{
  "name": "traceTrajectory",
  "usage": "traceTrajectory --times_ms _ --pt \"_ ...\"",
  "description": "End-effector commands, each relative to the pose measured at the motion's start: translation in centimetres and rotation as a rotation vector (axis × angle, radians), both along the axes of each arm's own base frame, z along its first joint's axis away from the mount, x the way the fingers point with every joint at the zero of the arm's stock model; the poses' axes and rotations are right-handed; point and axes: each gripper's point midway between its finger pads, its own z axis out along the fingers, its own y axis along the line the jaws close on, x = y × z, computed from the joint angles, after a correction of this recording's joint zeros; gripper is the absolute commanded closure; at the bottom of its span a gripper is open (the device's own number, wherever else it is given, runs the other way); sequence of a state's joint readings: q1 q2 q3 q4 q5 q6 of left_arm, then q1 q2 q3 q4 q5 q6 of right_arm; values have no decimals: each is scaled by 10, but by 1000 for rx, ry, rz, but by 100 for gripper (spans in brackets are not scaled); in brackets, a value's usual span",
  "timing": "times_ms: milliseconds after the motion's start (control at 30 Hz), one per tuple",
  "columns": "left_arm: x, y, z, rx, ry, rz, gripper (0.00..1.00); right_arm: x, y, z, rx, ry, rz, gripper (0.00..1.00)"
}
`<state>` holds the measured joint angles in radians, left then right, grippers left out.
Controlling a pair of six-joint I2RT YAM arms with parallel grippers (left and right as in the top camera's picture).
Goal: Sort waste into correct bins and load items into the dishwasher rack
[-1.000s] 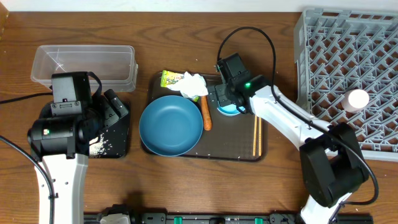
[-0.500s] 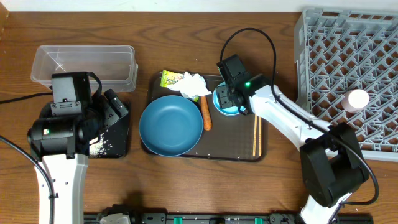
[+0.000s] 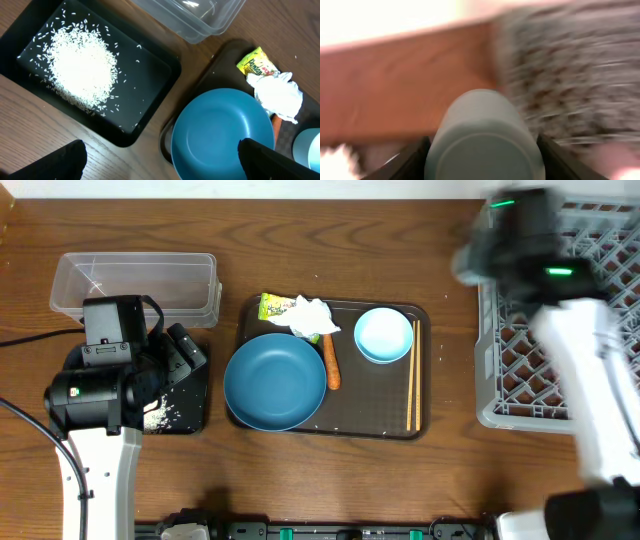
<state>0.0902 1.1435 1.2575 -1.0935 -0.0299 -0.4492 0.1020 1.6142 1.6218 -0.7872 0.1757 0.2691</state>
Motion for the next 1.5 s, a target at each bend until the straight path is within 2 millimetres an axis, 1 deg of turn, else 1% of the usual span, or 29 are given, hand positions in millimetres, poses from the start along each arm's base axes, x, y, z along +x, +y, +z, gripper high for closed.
traceTrajectory --times_ms 0,33,67,100,167,267,367,500,533,567,600,633,667,733,833,933,1033,1100,1167,1233,1300,1367,1467 --pt "1 3 5 4 -14 17 1 -14 -92 19 -22 -37 -202 50" --pt "1 3 5 4 -14 17 1 -19 -119 19 -16 -35 -260 50" --pt "1 3 5 4 -14 17 1 -26 -141 17 -11 -28 -309 51" --pt "1 3 5 4 -14 17 1 -34 -165 12 -3 -13 -364 50" --pt "1 3 5 4 -14 17 1 -48 -203 -1 21 21 -446 50" --pt "1 3 5 4 -14 17 1 -62 -243 -25 68 71 -509 50" --pt "1 3 5 4 -14 17 1 -73 -273 -53 109 131 -567 48" --pt "1 3 5 4 -14 17 1 -83 -293 -89 142 215 -617 47" --pt "1 3 5 4 -14 17 1 -84 -295 -95 147 229 -621 44" --pt "1 3 5 4 -14 17 1 -84 -297 -100 152 241 -625 38" --pt "1 3 5 4 -14 17 1 -85 -298 -104 156 252 -627 30" --pt "1 3 5 4 -14 17 1 -86 -297 -106 158 257 -628 24" --pt "1 3 5 4 -14 17 1 -86 -297 -106 158 257 -627 21" --pt "1 3 5 4 -14 17 1 -84 -294 -101 167 243 -615 17" --pt "1 3 5 4 -14 17 1 -80 -285 -88 192 206 -583 15" --pt "1 3 5 4 -14 17 1 -77 -270 -66 215 153 -538 15" --pt "1 3 5 4 -14 17 1 -77 -247 -36 245 87 -508 16" --pt "1 3 5 4 -14 17 1 -78 -225 -15 275 47 -465 17" --pt "1 3 5 4 -14 17 1 -77 -196 6 325 2 -387 18" --pt "1 3 5 4 -14 17 1 -75 -161 27 375 -37 -275 19" --pt "1 3 5 4 -14 17 1 -75 -127 42 408 -58 -175 19" --pt "1 3 5 4 -14 17 1 -76 -96 50 417 -58 -95 19" --pt "1 3 5 4 -14 17 1 -75 -47 50 422 -19 28 17"
